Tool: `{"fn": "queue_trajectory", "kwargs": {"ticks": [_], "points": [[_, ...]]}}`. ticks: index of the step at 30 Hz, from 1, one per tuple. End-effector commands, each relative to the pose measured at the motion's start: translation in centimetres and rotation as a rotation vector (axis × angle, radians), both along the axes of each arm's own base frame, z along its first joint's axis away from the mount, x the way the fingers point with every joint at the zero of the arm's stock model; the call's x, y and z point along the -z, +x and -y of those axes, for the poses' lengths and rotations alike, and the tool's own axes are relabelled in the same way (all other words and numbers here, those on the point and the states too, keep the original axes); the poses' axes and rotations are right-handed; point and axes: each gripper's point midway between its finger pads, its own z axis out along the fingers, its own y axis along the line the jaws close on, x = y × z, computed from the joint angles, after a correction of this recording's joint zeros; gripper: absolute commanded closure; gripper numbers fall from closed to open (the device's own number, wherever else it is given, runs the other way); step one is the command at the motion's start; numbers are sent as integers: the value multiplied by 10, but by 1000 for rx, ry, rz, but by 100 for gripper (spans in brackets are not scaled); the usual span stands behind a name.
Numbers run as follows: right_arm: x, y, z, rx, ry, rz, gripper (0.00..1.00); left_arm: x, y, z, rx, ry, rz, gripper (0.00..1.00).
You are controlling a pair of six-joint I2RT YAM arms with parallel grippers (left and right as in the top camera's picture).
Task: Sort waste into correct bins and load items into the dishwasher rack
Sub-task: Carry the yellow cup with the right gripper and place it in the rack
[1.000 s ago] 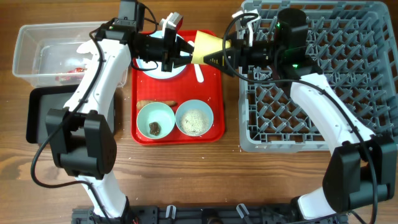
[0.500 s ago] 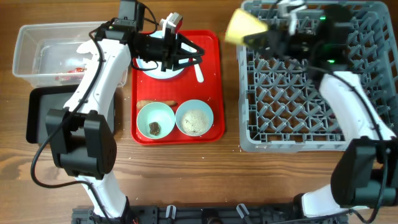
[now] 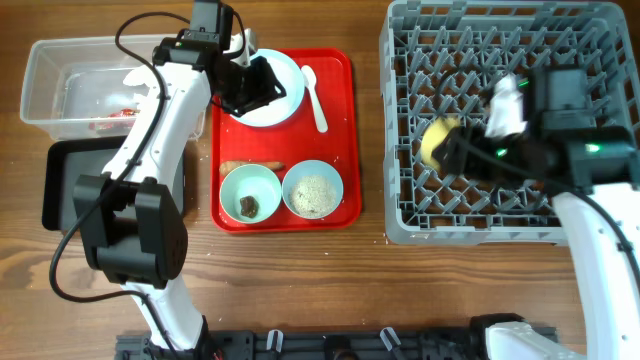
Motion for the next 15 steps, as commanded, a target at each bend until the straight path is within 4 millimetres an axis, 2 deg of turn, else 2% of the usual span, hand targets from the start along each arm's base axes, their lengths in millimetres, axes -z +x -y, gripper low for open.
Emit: {"fn": "queue_trajectory", "kwargs": {"ticks": [1, 5, 7, 12, 13, 14, 15], "points": [[29, -16, -14, -7, -118, -158, 54, -8, 4, -11, -17, 69, 45, 60], [69, -26, -15, -24, -222, -369, 54, -6, 0, -12, -17, 77, 25, 60], [88, -29, -2, -24, -318, -464, 55, -3, -4, -16, -25, 102, 4, 60], [95, -21, -5, -47, -314, -456, 54, -2, -5, -17, -24, 102, 0, 60], [98, -21, -5, -48, -317, -466, 52, -2, -5, -17, -24, 102, 0, 60], [101, -23, -5, -49, -320, -478, 44, -2, -5, -17, -24, 102, -1, 60], [104, -24, -4, -49, -323, -487, 28, -2, -6, -17, -24, 103, -3, 59]]}}
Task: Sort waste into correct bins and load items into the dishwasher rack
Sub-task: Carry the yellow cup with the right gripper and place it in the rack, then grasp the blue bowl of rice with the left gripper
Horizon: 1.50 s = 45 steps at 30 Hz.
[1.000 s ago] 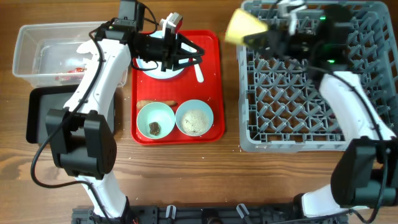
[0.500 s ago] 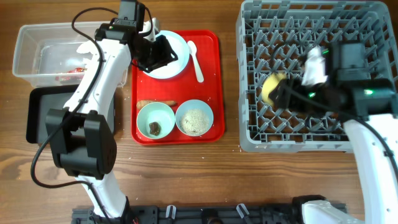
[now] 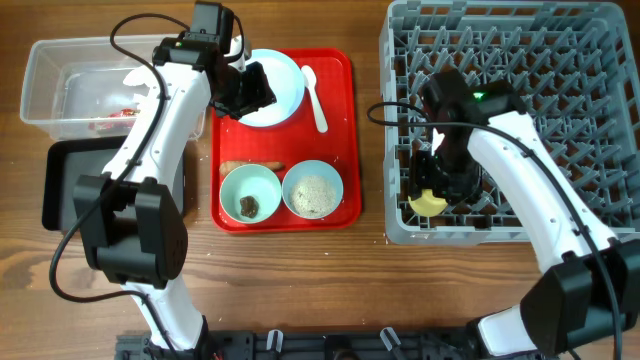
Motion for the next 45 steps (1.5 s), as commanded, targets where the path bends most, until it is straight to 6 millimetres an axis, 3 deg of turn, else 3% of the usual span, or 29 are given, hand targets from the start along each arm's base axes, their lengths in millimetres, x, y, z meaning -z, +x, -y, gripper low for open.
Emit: {"fn": "queue_trajectory", "kwargs": {"ticks": [1, 4, 7, 12, 15, 18, 20, 24, 27, 30, 33, 36, 40, 42, 45], "points": [[13, -3, 4, -11, -33, -36, 16, -12, 1, -1, 9, 11, 31, 59], [16, 7, -1, -4, -8, -1, 4, -11, 0, -1, 9, 12, 29, 57], [7, 23, -6, 9, 32, 58, 3, -11, 0, -1, 9, 12, 29, 56], [-57, 68, -15, -32, 93, 262, 10, -11, -1, -1, 9, 12, 26, 55], [-100, 92, -42, -114, 201, 415, 14, -11, -1, -1, 9, 12, 25, 54], [-89, 92, -75, -193, 222, 417, 15, -11, -1, -1, 9, 13, 25, 51], [-71, 92, -95, -214, 230, 384, 15, -10, -4, -2, 10, 16, 11, 52], [-45, 98, -114, -229, 277, 316, 16, 0, -13, -24, -27, 143, -30, 53], [-39, 103, -116, -242, 277, 320, 16, 5, -34, -19, 29, 171, -99, 59], [-41, 113, -114, -246, 278, 357, 15, 26, -70, 11, 86, 216, -196, 62], [-40, 115, -108, -260, 266, 362, 15, 43, -89, 14, -43, 349, -243, 63], [-40, 115, -107, -262, 258, 361, 15, 43, -108, 25, -86, 374, -296, 66], [-40, 120, -98, -270, 236, 374, 14, 43, -128, 47, 80, 409, -294, 68], [-49, 132, -82, -224, 235, 401, 11, 43, -137, 71, 215, 415, -249, 68], [-81, 150, -56, -160, 297, 472, 10, 43, -144, 98, 289, 415, -193, 64]]}}
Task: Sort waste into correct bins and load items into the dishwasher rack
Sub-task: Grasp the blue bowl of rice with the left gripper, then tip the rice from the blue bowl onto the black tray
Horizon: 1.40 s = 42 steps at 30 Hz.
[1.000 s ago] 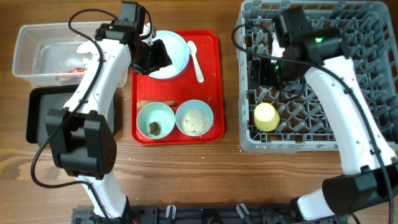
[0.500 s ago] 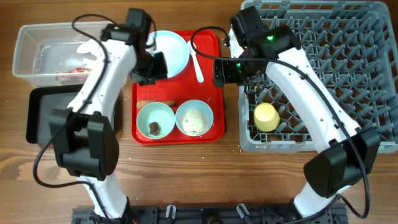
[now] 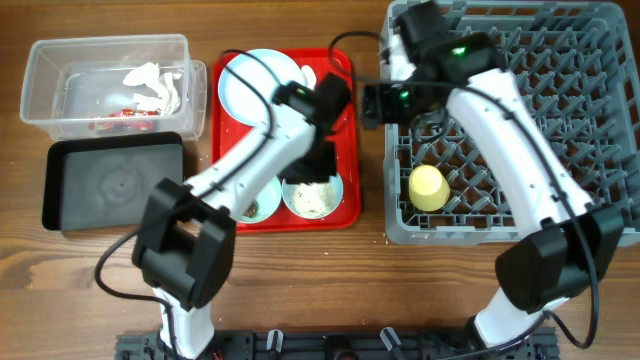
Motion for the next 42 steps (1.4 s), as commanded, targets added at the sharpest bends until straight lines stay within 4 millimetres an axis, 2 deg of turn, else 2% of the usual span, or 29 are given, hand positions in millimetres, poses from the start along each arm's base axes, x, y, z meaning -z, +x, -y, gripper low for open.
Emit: {"fn": "queue_trajectory", "kwargs": {"ticks": [1, 2, 3, 5, 10, 13, 15, 19, 23, 27, 30, 33, 34, 36, 40, 42], "points": [[-45, 27, 39, 68, 67, 114, 10, -6, -7, 23, 107, -22, 50, 64], [-65, 38, 77, 152, 69, 176, 9, -6, -11, 37, 150, -43, 65, 63], [-68, 40, 91, 176, 67, 185, 9, -3, -13, 49, 217, -55, 86, 63], [-67, 39, 107, 211, 60, 173, 9, 9, -17, 59, 248, -63, 95, 62], [-66, 38, 109, 198, 52, 173, 9, 31, -22, 58, 255, -52, 83, 64], [-66, 37, 109, 198, 52, 167, 9, 39, -17, 55, 250, -44, 108, 64], [-65, 36, 109, 198, 51, 164, 9, 46, -20, 54, 253, -44, 108, 70], [-65, 36, 109, 198, 51, 164, 9, 49, -22, 52, 252, -38, 101, 96], [-65, 35, 110, 196, 50, 158, 9, 58, -23, 51, 248, -44, 107, 96], [-64, 34, 110, 196, 49, 153, 9, 57, -23, 52, 247, -45, 109, 96], [-64, 34, 110, 196, 49, 155, 9, 40, -19, 56, 246, -53, 119, 96], [-64, 34, 110, 196, 49, 154, 9, -9, -6, 68, 245, -105, 189, 96], [-64, 34, 110, 196, 49, 154, 9, -17, -4, 70, 244, -119, 207, 96], [-64, 34, 110, 196, 49, 154, 9, -27, -3, 70, 244, -133, 227, 96], [-64, 34, 110, 197, 46, 155, 9, -33, -4, 70, 243, -142, 238, 96], [-64, 35, 110, 197, 46, 157, 9, -54, 1, 69, 232, -176, 286, 96]]}}
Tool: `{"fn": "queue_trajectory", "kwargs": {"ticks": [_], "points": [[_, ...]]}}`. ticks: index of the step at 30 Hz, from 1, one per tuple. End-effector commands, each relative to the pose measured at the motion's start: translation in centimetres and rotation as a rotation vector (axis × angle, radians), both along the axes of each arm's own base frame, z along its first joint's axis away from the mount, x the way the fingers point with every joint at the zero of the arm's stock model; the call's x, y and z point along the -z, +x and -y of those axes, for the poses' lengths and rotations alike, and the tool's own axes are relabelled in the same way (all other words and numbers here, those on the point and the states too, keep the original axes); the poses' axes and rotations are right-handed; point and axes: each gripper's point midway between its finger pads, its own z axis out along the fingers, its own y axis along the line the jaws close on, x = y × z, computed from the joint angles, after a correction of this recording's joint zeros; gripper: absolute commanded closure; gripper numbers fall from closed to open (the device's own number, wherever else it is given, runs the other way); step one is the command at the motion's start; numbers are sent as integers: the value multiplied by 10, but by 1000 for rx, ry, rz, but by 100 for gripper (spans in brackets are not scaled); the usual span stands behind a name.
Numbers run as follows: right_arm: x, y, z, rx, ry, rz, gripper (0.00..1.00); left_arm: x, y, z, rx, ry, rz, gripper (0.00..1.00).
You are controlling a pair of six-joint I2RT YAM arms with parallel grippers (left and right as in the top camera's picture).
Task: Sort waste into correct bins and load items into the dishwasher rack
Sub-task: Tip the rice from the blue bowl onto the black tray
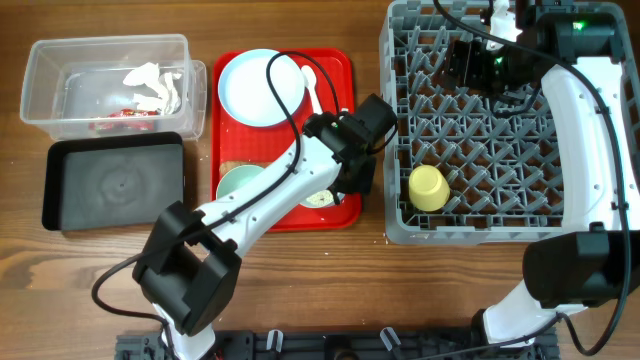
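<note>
A yellow cup [428,187] lies in the grey dishwasher rack [400,225], near its front left corner. My right gripper [472,66] hovers over the rack's far middle, well away from the cup, and looks open with nothing in it. On the red tray [340,62] are a white plate [255,85], a white spoon [310,85], a teal bowl [238,185] and a rice bowl [322,199] mostly hidden under my left arm. My left gripper [357,175] sits over the tray's right edge by the rice bowl; its fingers are too dark to read.
A clear bin [60,60] holding crumpled paper and a red scrap stands at the far left. A black bin [60,190] sits just in front of it. The rack's tines rise to the right of the tray.
My left gripper shifted right and nearer, from mid-tray to the tray's right edge. My right gripper went from the rack's far left corner to above its far middle. The cup stayed put.
At first my left gripper was at the white plate and my right held the yellow cup above the rack. Then the right had the cup low in the rack's front left. Later the cup lay there alone, with both grippers near the tray's far right.
</note>
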Motion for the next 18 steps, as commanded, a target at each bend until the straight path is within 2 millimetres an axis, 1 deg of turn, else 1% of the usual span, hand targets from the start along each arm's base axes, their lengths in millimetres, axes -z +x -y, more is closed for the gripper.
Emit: {"fn": "queue_trajectory", "kwargs": {"ticks": [1, 3, 4, 5, 6, 7, 8, 9, 10, 11, 13, 14, 18], "points": [[-19, 1, -1, -21, -2, 58, 9, -58, 14, -1, -29, -108, 112, 96], [-19, 1, -1, -21, -2, 58, 9, -86, 21, -13, -58, -154, 167, 96], [-19, 1, -1, -22, -1, 58, 8, -103, 24, -25, -87, -177, 197, 96], [-19, 1, -1, -22, -1, 58, 8, -119, 28, -43, -128, -194, 225, 96], [-19, 1, -1, -22, -1, 58, 8, -129, 30, -56, -157, -200, 239, 96], [-19, 1, -2, -22, -1, 58, 9, -140, 32, -78, -207, -203, 255, 96], [-19, 1, -2, -21, -1, 58, 8, -147, 34, -99, -256, -198, 263, 96], [-19, 1, -2, -21, 0, 58, 8, -150, 36, -121, -309, -185, 262, 96], [-19, 1, -2, -21, 0, 58, 8, -151, 37, -138, -352, -172, 255, 96], [-19, 1, -2, -21, 0, 58, 9, -148, 37, -159, -387, -149, 236, 96], [-19, 1, -2, -20, 1, 58, 9, -142, 38, -188, -419, -129, 194, 96], [-19, 0, -2, -20, 4, 57, 8, -137, 39, -210, -461, -118, 169, 96], [-19, 0, -2, -20, 4, 57, 8, -130, 48, -255, -509, -200, 126, 96]]}}
